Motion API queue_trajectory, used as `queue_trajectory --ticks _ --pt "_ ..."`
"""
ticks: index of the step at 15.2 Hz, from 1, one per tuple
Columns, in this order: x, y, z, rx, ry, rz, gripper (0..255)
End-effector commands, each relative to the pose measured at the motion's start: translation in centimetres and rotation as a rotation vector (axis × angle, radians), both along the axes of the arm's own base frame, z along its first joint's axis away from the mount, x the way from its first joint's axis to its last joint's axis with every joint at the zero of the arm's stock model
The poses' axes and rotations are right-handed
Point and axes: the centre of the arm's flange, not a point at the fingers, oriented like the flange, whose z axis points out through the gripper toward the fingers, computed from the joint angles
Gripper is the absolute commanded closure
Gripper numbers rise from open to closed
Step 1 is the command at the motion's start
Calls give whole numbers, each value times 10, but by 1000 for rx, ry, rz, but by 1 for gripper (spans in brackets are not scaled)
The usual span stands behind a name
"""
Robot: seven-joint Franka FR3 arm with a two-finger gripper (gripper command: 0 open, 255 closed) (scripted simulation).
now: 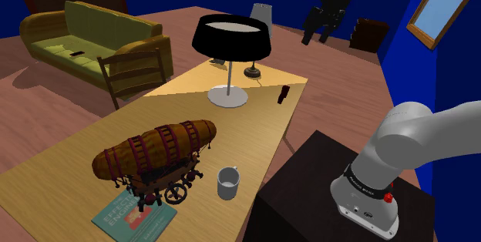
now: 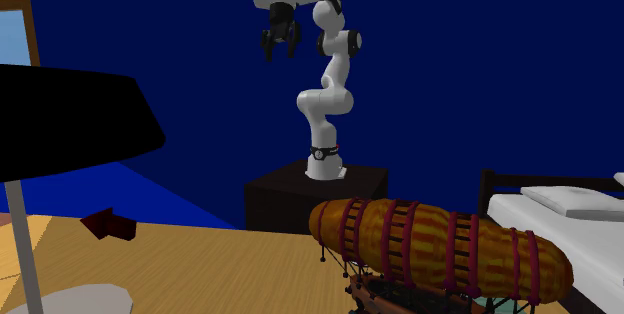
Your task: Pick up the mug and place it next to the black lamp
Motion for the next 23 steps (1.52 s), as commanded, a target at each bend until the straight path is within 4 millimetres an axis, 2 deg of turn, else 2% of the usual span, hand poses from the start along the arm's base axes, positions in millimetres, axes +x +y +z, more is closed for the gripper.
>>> queue_trajectory --ticks 1,23 --pt "0 0 0 0 0 0 0" --pt "48 177 -231 -34 93 -41 0"
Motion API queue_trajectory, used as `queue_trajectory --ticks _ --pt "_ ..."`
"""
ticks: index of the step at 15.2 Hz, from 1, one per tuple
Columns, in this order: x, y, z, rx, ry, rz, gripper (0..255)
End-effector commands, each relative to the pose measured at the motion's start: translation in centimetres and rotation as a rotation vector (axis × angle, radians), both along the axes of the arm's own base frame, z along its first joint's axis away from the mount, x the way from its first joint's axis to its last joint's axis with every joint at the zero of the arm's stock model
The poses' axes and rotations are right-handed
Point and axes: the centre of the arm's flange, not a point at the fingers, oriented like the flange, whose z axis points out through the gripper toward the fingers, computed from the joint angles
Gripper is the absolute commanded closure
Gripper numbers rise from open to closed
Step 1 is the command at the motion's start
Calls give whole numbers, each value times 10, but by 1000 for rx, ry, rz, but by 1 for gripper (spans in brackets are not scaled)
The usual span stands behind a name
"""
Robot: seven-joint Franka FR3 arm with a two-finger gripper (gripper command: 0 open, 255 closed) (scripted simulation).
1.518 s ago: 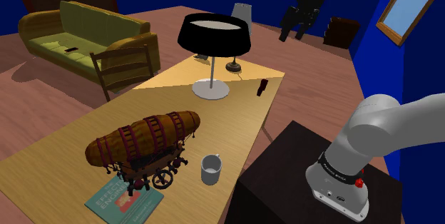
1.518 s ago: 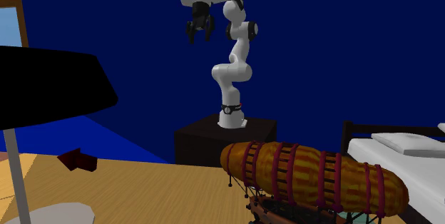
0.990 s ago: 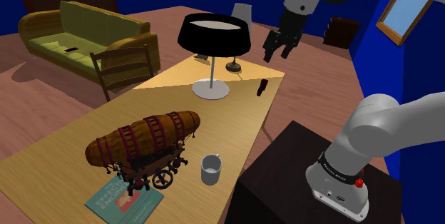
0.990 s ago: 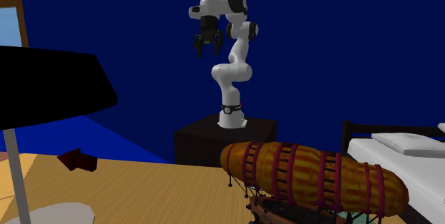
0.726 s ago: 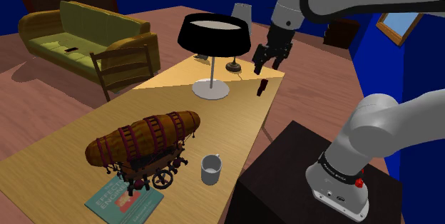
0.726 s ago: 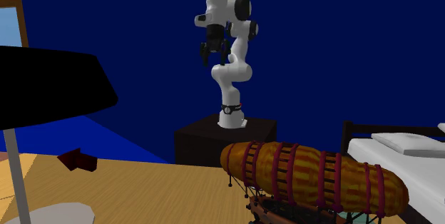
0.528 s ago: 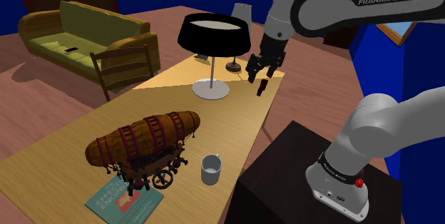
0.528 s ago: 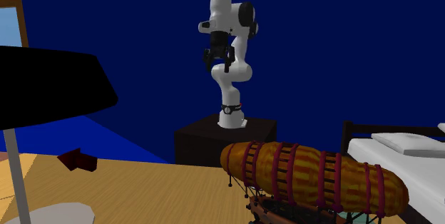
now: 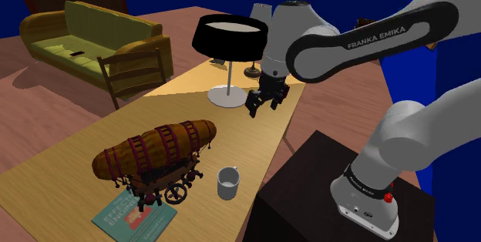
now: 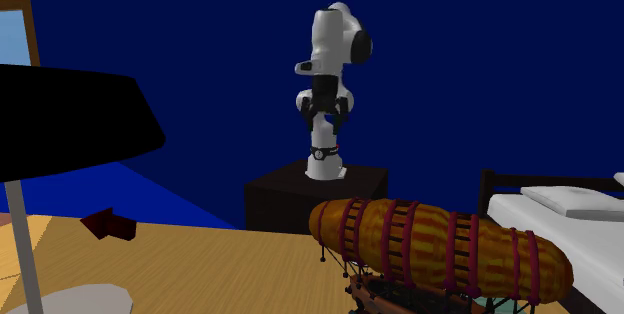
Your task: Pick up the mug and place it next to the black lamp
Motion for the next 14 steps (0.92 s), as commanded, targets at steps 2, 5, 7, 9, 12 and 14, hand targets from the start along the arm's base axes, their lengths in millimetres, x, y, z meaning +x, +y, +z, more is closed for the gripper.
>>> queue_trajectory --ticks 2,5,7,9,12,14 --pt "6 24 -31 -3 12 -6 0" --pt "11 47 -64 -8 25 -12 0" --pt "15 63 -85 -11 33 -16 0" --pt "18 78 -107 -14 41 -19 0" --pt "22 101 -140 -19 54 -25 0" --pt "25 116 -162 -22 62 -29 0"
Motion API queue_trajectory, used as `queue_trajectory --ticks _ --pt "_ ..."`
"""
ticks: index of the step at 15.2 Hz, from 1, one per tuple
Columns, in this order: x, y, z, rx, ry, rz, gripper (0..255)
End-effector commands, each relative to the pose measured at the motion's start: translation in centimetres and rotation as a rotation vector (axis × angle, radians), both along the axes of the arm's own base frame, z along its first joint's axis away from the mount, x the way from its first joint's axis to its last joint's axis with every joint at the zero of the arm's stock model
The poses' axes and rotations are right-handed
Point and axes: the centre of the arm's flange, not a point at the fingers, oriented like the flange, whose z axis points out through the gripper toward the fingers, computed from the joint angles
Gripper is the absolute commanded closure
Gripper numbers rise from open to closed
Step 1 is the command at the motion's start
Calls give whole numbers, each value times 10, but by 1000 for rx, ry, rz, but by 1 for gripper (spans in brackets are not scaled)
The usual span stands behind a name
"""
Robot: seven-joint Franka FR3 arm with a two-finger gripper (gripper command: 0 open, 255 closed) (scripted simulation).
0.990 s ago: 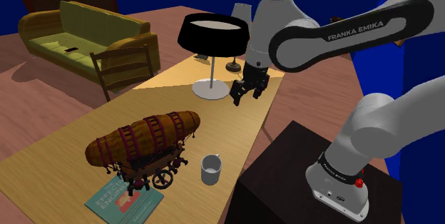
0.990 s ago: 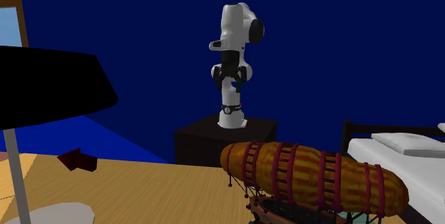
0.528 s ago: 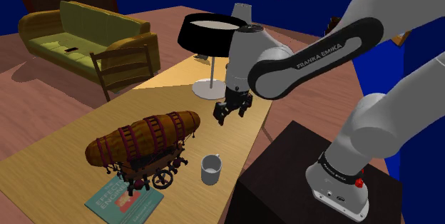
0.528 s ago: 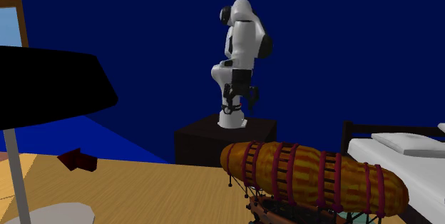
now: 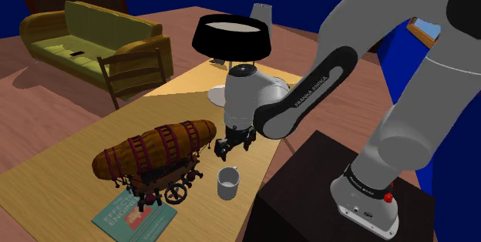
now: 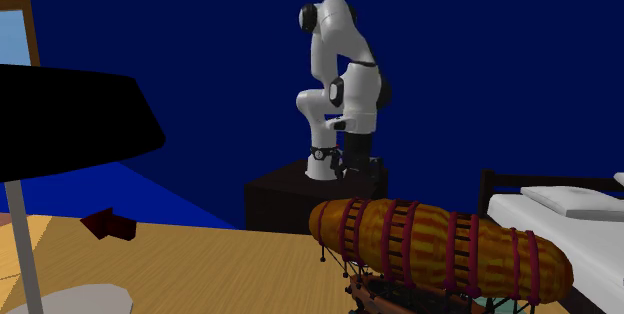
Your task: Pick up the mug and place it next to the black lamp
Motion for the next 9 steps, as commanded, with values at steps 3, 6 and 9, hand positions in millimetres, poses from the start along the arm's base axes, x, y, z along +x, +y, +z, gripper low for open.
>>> queue_trajectory --ticks 3,6,9 --pt "5 32 -44 -5 15 -8 0" --pt "9 55 -77 -9 28 -14 0" --pt "11 67 -101 -12 35 -17 0"
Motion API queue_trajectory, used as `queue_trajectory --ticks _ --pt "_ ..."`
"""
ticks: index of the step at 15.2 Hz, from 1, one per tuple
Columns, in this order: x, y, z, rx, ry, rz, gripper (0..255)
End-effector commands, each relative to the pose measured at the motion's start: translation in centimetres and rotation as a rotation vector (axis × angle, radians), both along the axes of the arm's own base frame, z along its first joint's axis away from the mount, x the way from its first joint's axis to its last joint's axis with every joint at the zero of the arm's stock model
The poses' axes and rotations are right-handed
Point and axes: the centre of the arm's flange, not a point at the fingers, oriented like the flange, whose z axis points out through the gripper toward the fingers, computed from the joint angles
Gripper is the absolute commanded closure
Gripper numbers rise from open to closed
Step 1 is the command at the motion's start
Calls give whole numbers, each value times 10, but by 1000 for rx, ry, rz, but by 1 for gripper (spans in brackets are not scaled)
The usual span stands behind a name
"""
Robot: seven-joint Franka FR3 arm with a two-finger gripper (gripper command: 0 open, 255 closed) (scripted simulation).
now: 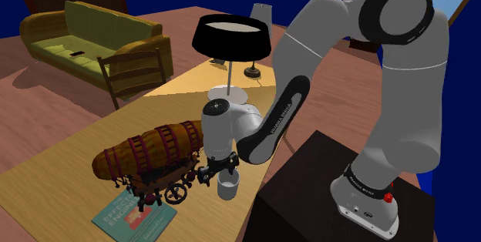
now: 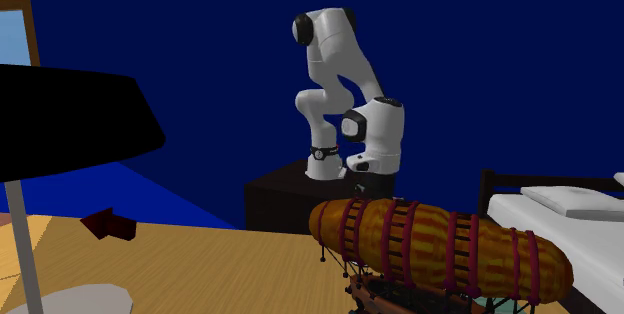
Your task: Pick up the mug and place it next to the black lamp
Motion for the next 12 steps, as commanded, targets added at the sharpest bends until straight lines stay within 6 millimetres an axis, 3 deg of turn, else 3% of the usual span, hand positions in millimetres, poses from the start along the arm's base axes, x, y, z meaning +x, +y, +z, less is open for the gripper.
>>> queue_trajectory --ticks 1,7,12 --pt "-2 2 -12 -1 1 -1 0" --pt "-3 0 -42 -1 1 -1 0" --pt "-3 0 -42 -1 1 -1 0"
